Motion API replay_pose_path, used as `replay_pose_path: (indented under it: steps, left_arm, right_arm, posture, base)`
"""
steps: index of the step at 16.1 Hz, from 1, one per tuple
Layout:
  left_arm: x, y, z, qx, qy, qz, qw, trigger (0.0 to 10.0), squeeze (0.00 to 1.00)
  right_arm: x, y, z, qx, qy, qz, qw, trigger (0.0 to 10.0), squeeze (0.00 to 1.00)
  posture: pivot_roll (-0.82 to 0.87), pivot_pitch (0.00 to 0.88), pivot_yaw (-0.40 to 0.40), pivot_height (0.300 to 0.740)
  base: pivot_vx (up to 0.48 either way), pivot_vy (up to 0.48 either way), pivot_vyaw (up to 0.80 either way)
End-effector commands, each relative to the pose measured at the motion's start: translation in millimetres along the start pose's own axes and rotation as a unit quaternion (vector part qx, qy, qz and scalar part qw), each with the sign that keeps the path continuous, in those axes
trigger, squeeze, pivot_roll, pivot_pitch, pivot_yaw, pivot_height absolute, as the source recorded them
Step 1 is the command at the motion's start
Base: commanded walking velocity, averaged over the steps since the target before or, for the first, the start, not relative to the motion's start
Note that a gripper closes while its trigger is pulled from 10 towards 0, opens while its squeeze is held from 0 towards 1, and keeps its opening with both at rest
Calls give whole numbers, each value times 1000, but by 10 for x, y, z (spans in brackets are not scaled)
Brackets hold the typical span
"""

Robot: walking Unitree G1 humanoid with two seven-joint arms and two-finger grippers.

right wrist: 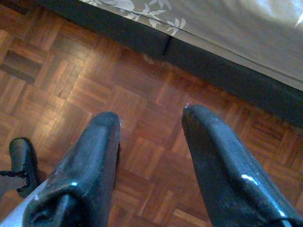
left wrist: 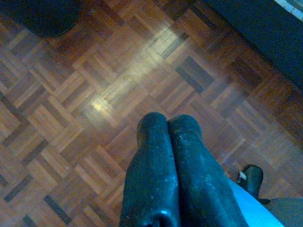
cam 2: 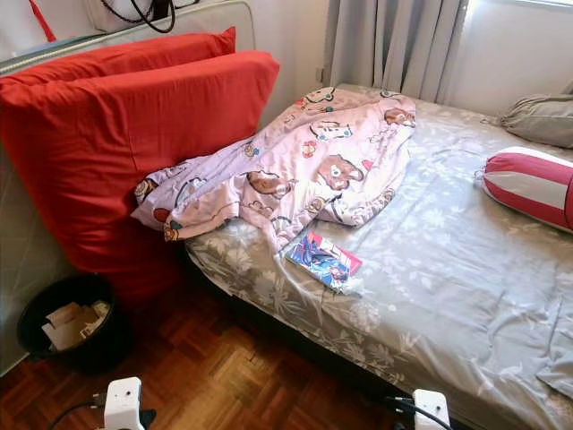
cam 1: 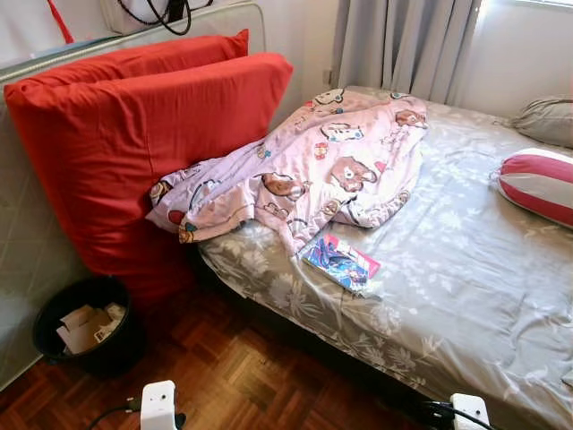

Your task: Clean up the room

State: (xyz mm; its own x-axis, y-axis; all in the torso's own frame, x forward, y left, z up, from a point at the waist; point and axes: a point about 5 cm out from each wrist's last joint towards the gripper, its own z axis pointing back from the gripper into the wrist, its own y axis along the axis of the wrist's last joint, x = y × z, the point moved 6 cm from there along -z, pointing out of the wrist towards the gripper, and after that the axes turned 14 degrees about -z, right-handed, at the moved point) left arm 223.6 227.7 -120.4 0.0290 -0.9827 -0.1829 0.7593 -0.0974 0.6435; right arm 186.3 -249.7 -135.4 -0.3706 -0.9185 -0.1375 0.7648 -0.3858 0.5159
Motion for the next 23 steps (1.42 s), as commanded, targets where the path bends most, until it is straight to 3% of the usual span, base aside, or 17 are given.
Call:
replay_pose_path:
  steps: [1,6,16,20,23]
  left_arm:
    - [-15,7,-2,0,-2,-1,1000,10000,0]
    - [-9,-35,5,-6,-3,0,1000,10000,0]
    - [-13,-100,15,-19,-7,2,1000,10000,0]
    - [-25,-125,22,-22,-7,-1,1000,10000,0]
    - [-29,-114,20,-20,-8,-4,1000,10000,0]
  right_arm:
    - [24,0,4,3,-6,-6,1000,10000,0]
    - [33,14,4,7,-9,-11,1000,10000,0]
    - [27,69,-2,17,-12,-17,1000,10000,0]
    - [14,59,-3,15,-9,-15,1000,10000,0]
    - [15,93,-1,26,-9,-21,999,10000,0]
  posture:
    - [22,0,-3,740]
    - [20,0,-5,740]
    - [4,0,3,740]
    - [1,0,9,740]
    - [-2,0,12,740]
  base:
    - [0,-262,-788]
    - [0,-269,-724]
    - [0,-282,0]
    - [0,-283,-784]
    - [0,-280,0]
